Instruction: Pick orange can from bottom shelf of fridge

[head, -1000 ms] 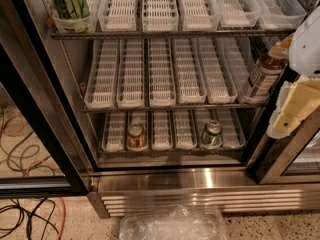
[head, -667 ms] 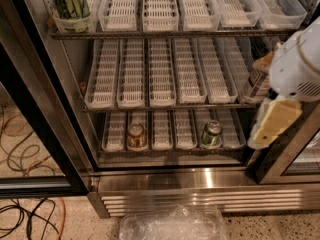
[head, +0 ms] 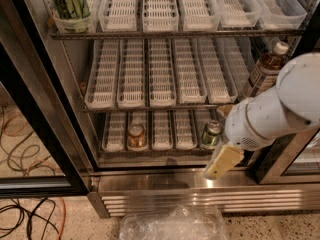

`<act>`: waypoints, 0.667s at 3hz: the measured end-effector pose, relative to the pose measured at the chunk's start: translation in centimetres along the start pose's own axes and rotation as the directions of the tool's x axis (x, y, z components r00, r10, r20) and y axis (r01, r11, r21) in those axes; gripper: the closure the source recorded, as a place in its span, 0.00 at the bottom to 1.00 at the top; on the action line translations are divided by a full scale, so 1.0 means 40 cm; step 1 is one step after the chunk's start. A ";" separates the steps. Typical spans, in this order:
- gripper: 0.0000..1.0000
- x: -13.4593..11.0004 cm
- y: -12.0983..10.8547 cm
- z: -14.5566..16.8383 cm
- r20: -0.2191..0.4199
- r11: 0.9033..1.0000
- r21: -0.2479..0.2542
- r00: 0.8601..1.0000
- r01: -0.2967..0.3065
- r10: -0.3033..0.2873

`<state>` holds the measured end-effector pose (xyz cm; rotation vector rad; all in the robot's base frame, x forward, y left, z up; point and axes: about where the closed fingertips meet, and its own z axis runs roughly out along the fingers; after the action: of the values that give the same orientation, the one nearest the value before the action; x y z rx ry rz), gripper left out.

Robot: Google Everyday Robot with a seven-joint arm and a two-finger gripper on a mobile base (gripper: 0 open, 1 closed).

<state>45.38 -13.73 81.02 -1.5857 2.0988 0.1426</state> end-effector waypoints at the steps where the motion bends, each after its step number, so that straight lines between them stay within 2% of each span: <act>1: 0.00 -0.023 -0.033 0.006 0.041 0.998 0.063 0.999 -0.011 0.008; 2: 0.00 -0.024 -0.034 0.006 0.040 0.998 0.064 0.999 -0.010 0.008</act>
Offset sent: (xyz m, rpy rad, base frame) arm 0.0124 0.0058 0.0015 0.0321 -0.0539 -0.0274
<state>46.87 -13.25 81.53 -1.5238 2.0597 0.1081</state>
